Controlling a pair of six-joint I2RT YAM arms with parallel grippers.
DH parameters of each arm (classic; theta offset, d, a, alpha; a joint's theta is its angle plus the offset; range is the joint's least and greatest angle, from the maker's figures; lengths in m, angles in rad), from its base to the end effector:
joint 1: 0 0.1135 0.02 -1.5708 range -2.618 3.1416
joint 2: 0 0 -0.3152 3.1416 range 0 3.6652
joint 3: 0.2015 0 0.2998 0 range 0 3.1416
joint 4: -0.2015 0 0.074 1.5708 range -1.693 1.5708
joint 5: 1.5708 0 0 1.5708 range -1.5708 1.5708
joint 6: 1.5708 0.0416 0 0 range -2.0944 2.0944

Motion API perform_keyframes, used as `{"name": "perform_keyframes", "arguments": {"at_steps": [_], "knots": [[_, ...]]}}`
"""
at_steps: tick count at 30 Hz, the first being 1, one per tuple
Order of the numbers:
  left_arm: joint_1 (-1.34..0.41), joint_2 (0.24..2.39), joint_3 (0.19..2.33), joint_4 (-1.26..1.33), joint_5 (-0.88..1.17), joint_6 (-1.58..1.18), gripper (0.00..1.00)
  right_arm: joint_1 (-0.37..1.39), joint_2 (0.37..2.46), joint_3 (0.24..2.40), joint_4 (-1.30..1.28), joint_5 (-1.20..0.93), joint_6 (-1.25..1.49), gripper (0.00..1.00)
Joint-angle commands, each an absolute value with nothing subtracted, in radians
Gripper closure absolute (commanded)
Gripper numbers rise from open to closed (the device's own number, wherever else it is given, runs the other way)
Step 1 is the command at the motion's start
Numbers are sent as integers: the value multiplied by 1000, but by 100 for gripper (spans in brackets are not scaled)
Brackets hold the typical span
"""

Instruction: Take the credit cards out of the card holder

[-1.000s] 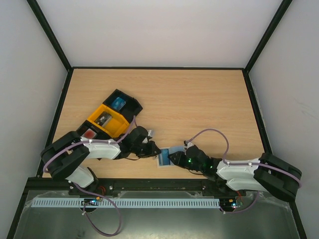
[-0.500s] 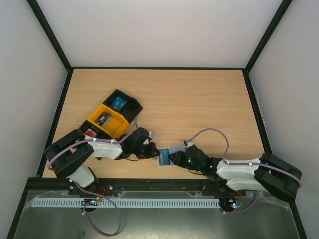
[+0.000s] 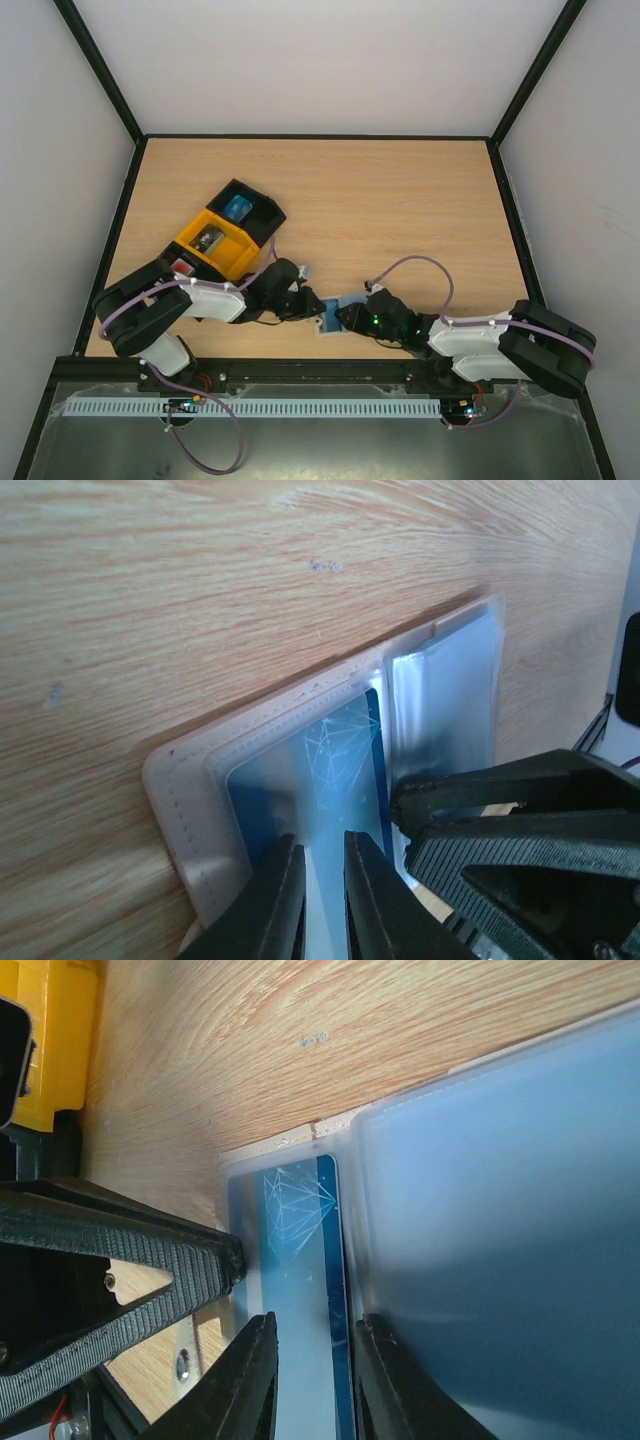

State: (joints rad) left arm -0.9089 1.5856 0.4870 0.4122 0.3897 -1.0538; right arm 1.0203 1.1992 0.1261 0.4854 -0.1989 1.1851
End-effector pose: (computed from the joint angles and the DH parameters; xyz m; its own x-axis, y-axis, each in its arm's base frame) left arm 0.1711 -0.2453 0.1231 -0.9839 -0.0456 -0.1730 0.1113 0.6010 -0.7914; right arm 0.0945 0.1697 0.1141 -0.9629 0.1675 -0.2116 -0.0779 0.5780 0.8123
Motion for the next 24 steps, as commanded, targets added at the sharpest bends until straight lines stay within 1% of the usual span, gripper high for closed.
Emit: {"name": "perform_keyframes", "arguments": {"at_steps": [1, 5, 15, 19, 24], "knots": [[-918, 1528, 473, 312, 344, -1066, 83, 1017, 1209, 135, 448, -180, 1171, 77], [-918, 1488, 474, 267, 315, -1072, 80, 1017, 1191, 132, 439, -168, 1171, 77], [-919, 1556, 467, 327, 338, -1090, 80, 1018, 1207, 133, 446, -173, 1164, 77], [-927, 1569, 463, 332, 333, -1101, 84, 1017, 1210, 131, 452, -176, 1168, 77], [-940, 1579, 461, 332, 323, -1109, 92, 1017, 1219, 126, 468, -171, 1176, 75]]}}
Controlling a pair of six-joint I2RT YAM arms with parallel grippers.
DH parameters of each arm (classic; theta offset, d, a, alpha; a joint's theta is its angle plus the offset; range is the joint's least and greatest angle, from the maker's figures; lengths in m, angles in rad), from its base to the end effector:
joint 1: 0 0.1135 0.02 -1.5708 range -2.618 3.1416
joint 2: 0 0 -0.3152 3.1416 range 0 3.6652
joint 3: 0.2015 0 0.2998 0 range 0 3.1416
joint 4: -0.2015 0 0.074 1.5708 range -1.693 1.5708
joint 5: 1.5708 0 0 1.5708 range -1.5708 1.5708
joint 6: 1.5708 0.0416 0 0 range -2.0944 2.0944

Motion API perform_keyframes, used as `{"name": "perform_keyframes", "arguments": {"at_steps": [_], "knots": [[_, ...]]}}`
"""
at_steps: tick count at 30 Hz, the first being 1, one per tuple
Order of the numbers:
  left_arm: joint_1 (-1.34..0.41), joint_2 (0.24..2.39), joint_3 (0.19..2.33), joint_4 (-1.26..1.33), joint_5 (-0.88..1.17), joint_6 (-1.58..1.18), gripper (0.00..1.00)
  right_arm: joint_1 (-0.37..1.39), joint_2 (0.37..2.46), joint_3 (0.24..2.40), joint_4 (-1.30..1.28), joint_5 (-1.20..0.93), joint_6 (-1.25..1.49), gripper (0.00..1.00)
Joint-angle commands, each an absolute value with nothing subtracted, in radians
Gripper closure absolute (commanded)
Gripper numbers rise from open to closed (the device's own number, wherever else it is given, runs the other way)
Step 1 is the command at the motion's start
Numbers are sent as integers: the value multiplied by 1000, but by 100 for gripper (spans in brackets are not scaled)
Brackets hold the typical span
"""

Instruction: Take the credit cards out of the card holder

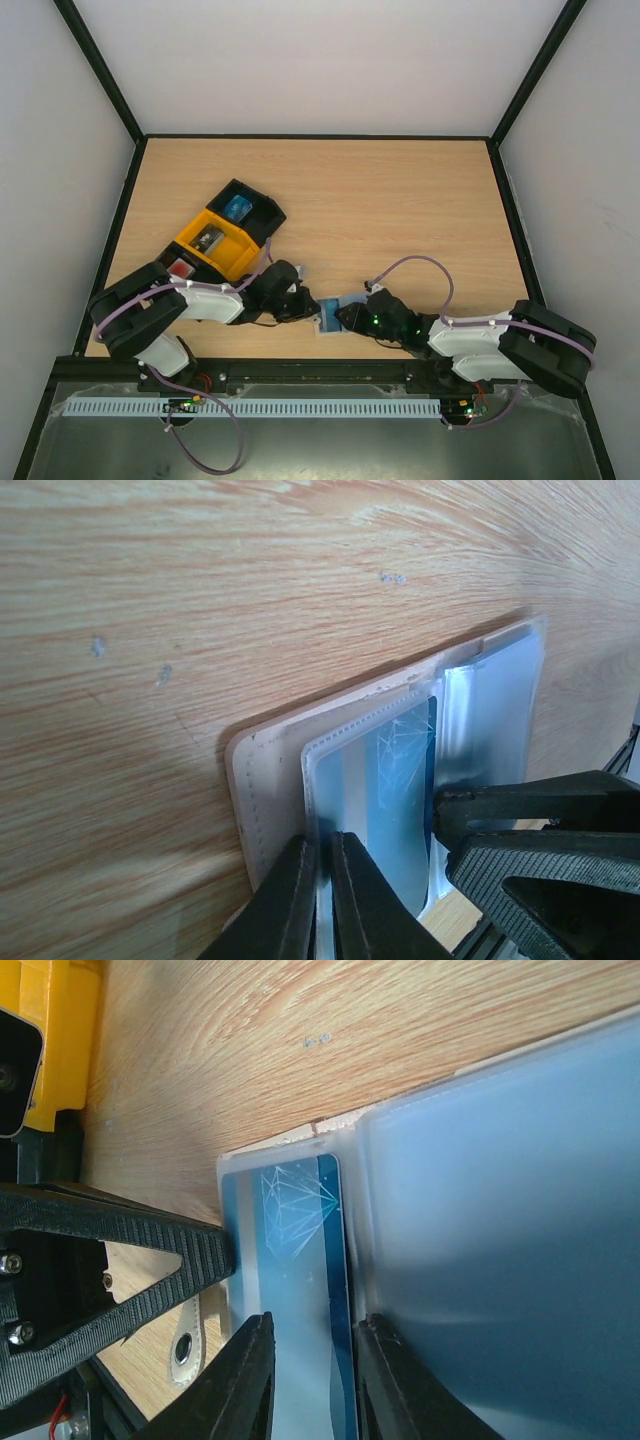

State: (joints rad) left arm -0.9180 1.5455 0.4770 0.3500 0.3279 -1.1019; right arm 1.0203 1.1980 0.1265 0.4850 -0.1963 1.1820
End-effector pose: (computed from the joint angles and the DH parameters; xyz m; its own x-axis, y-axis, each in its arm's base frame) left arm 0.1663 -0.2396 0.1254 -0.9829 -0.1049 -0.1511 0.0497 0.6393 -0.7673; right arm 0.0946 0.1697 0.1144 -0.9619 0.1679 -0.2158 -0.0812 0.5785 0.8116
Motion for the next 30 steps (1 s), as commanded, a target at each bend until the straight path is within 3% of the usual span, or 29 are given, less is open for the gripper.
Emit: {"name": "perform_keyframes", "arguments": {"at_steps": [1, 18, 21, 30], "knots": [[-941, 1581, 459, 335, 322, -1110, 95, 1018, 1221, 125, 474, -173, 1179, 75], [-957, 1606, 429, 394, 331, -1146, 97, 1017, 1226, 115, 609, -207, 1250, 73], [-960, 1612, 435, 391, 333, -1146, 91, 1017, 1221, 123, 606, -204, 1252, 73], [-965, 1609, 425, 404, 327, -1156, 92, 1018, 1231, 155, 590, -210, 1236, 73]]}}
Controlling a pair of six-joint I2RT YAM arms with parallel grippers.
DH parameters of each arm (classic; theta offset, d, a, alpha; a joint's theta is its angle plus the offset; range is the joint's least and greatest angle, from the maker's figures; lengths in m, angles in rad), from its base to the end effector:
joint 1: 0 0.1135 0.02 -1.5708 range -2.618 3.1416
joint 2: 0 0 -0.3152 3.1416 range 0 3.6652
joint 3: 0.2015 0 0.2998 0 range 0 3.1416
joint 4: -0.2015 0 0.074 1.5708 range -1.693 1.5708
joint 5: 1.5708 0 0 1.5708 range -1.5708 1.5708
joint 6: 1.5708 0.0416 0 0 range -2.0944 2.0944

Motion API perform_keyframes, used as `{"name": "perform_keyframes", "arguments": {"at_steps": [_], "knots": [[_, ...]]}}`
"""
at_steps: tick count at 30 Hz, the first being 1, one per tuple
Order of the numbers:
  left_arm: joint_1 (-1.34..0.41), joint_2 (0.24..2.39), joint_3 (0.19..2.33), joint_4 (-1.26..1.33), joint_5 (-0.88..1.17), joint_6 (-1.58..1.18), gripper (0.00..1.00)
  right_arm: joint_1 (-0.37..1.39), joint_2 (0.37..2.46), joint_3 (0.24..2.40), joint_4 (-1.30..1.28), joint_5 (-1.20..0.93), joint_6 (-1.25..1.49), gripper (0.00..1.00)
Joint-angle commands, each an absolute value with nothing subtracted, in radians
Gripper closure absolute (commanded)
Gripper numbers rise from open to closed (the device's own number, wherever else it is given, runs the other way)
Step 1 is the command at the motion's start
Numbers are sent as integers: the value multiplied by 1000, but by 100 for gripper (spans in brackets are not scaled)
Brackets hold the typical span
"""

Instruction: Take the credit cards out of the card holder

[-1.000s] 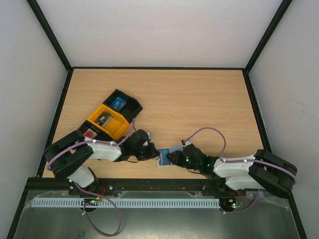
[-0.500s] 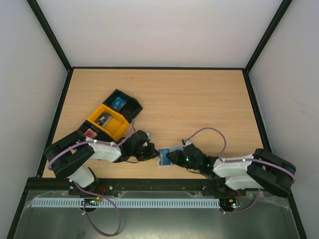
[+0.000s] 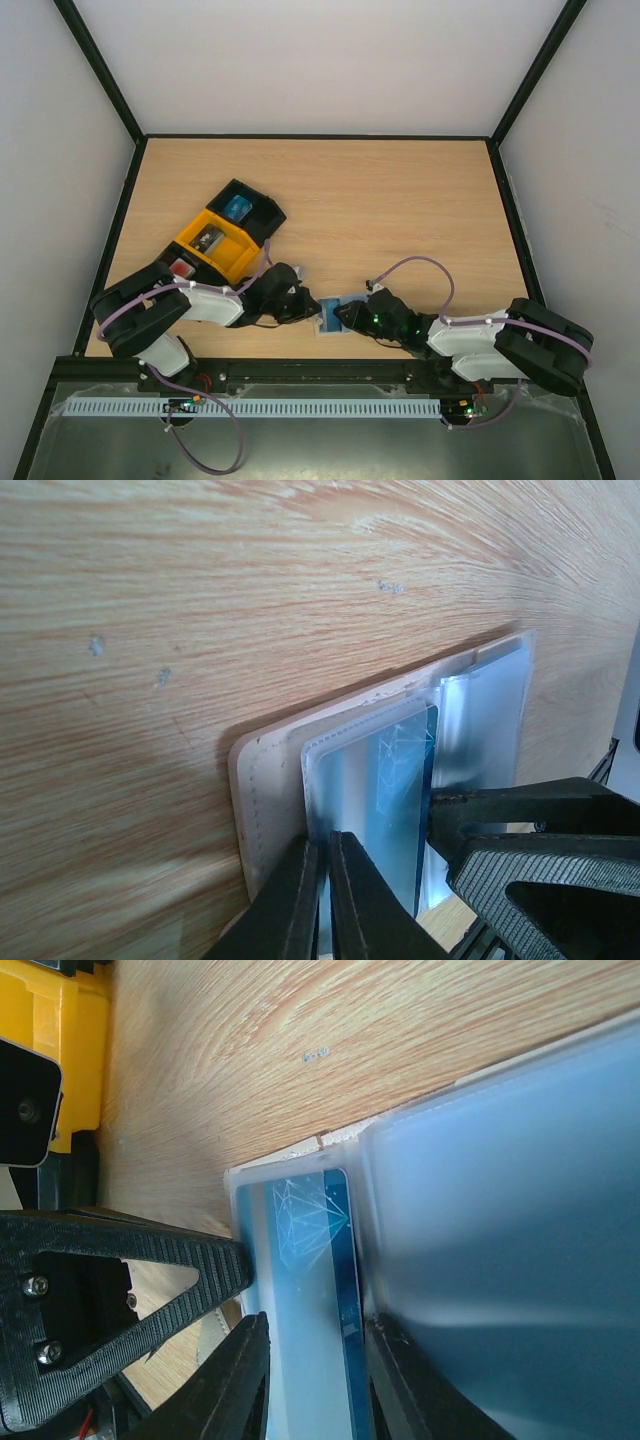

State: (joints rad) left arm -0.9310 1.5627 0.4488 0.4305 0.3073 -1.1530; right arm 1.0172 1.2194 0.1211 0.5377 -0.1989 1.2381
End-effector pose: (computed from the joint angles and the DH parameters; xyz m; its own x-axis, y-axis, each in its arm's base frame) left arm 0.1625 -0.2394 0.1198 -0.9798 -0.1426 -0.1401 0.0225 0.6175 -0.7862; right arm 0.0960 0.1709 0.1142 -0.9626 0.2049 -0.1773 -0.0369 0.5493 0.8348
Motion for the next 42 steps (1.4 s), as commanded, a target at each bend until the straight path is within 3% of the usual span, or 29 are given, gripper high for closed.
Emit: {"name": "perform_keyframes", "arguments": {"at_steps": [1, 18, 31, 42], "knots": [[-966, 1610, 423, 406, 327, -1157, 92, 1017, 1230, 157, 596, -215, 1236, 73], [-965, 1585, 402, 411, 309, -1176, 86, 1017, 1116, 103, 619, -194, 1202, 80], [-965, 1588, 394, 431, 311, -1184, 97, 1017, 1140, 94, 613, -171, 1206, 87], [-965, 1600, 393, 430, 310, -1181, 97, 1017, 1209, 100, 654, -189, 1202, 98]]}}
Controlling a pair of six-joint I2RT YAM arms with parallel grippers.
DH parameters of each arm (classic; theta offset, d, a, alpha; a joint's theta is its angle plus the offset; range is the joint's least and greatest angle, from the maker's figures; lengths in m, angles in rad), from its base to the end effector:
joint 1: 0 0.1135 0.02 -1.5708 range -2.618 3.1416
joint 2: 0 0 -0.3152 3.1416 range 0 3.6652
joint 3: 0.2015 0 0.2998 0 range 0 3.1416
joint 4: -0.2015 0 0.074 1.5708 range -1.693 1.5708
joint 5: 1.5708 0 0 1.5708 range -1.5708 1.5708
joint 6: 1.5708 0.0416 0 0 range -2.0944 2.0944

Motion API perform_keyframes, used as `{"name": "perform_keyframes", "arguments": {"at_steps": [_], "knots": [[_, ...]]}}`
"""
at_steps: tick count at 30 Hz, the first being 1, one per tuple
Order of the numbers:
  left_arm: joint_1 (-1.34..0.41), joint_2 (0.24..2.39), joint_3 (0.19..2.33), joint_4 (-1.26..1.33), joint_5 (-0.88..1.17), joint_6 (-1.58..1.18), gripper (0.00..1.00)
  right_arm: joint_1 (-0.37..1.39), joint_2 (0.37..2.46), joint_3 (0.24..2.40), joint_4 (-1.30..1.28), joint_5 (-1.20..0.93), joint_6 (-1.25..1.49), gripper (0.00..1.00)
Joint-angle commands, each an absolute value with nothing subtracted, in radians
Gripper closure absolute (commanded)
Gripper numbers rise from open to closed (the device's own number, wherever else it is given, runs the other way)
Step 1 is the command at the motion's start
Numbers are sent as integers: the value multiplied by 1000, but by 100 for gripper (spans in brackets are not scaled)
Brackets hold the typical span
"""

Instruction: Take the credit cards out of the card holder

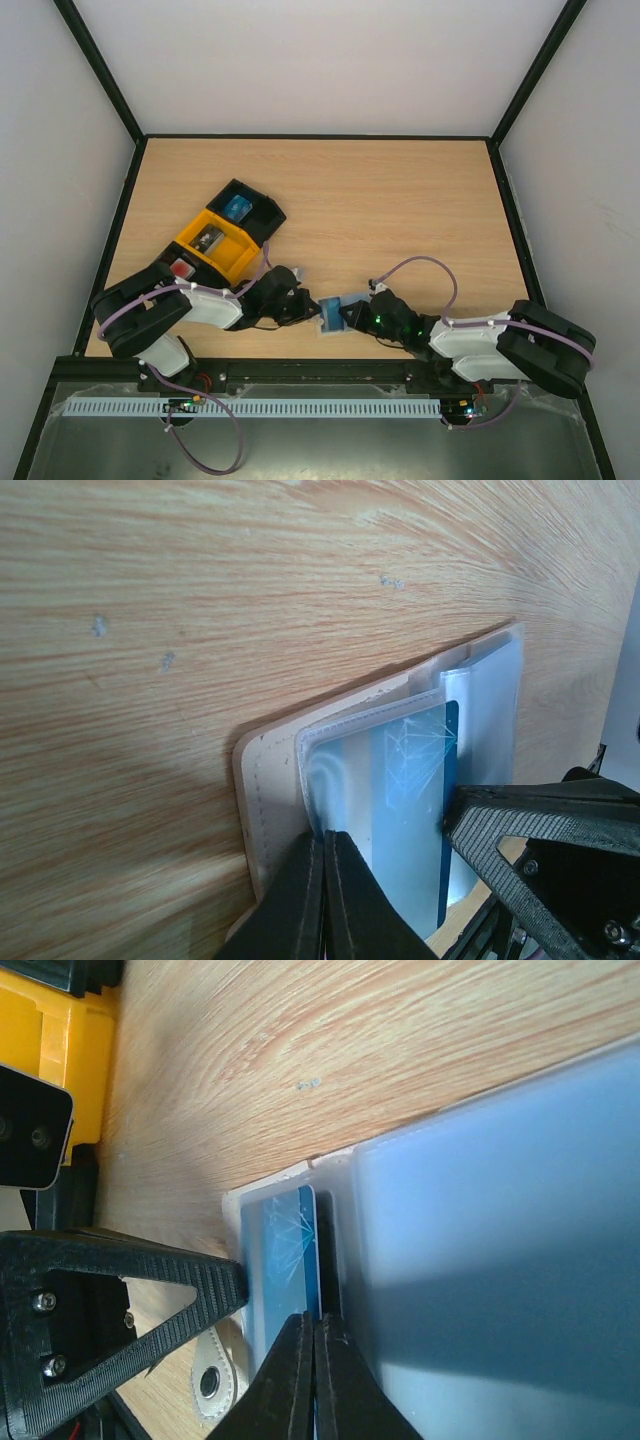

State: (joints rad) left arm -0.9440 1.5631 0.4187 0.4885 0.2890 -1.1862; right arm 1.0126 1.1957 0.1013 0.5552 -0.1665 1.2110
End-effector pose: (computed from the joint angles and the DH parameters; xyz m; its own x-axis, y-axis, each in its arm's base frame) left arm 0.1569 -0.2369 0.1166 -0.9766 -0.1663 -0.1362 0.0094 0.6002 -0.7998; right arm 0.0954 0.1659 0.1142 -0.9492 0.2227 -0.2225 -0.0665 0.5491 0.8331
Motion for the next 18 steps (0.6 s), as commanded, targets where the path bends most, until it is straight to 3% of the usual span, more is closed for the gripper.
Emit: {"name": "perform_keyframes", "arguments": {"at_steps": [1, 18], "knots": [[-965, 1603, 394, 430, 310, -1180, 97, 1018, 1206, 98, 657, -188, 1202, 98], [-963, 1605, 400, 381, 279, -1161, 91, 1012, 1028, 20, 596, -108, 1176, 98]]}}
